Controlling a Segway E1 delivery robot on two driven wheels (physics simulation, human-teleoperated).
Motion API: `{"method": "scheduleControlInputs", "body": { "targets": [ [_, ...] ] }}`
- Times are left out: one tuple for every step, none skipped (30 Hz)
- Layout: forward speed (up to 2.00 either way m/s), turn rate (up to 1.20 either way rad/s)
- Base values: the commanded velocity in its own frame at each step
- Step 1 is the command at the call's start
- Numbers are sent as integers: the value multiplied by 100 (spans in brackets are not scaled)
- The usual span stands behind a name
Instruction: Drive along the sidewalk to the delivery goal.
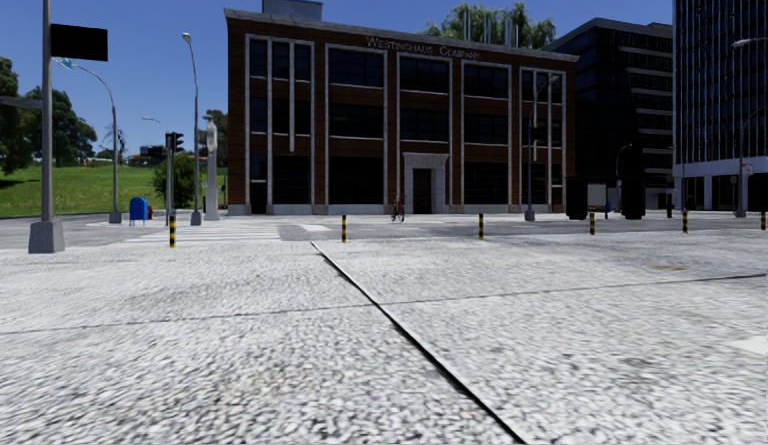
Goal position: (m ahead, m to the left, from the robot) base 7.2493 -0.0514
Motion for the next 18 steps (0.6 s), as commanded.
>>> {"method": "scheduleControlInputs", "body": {
  "targets": [
    [200,0],
    [200,0],
    [200,0],
    [200,0],
    [200,0],
    [200,0],
    [200,0],
    [200,0],
    [200,0],
    [200,0],
    [199,0],
    [189,-11],
    [189,-11],
    [180,-18],
    [173,-21],
    [163,-25],
    [163,-25],
    [157,-27]
  ]
}}
